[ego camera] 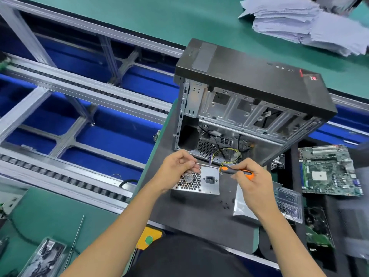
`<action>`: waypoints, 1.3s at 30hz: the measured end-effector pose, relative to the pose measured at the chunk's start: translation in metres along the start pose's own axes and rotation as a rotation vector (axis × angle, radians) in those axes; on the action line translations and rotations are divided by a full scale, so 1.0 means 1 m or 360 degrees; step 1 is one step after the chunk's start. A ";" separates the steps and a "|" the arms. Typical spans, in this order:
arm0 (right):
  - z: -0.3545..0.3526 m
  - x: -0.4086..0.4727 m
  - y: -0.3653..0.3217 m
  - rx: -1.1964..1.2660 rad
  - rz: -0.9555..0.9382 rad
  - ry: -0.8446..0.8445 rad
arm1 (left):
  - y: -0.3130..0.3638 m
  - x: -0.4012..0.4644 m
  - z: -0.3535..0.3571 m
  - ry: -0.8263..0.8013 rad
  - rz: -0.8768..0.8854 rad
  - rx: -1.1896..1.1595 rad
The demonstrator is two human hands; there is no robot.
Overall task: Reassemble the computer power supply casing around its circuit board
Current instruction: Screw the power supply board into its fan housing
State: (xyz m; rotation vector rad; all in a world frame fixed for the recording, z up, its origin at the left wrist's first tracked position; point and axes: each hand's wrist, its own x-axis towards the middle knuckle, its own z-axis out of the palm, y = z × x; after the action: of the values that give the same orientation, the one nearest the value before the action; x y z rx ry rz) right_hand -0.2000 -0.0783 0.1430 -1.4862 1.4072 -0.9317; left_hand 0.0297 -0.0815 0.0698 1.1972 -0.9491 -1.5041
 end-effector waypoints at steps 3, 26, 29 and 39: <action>0.002 0.002 -0.007 0.0026 -0.0019 0.0049 | -0.001 0.001 0.000 -0.0010 0.0036 -0.0062; -0.024 0.032 -0.008 -0.0001 -0.0001 0.0270 | -0.017 0.050 -0.010 0.0041 -0.0216 0.1655; -0.023 0.037 -0.003 -0.0024 0.0009 0.0232 | -0.019 0.062 0.000 -0.0077 -0.0186 0.1807; -0.018 0.054 0.010 -0.0177 0.0000 0.0062 | -0.034 0.071 -0.008 -0.0308 -0.0132 0.1592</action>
State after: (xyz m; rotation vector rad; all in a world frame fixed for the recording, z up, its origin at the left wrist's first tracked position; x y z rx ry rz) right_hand -0.2157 -0.1336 0.1378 -1.5572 1.5083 -0.8992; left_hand 0.0259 -0.1424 0.0192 1.7949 -1.9223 -1.2129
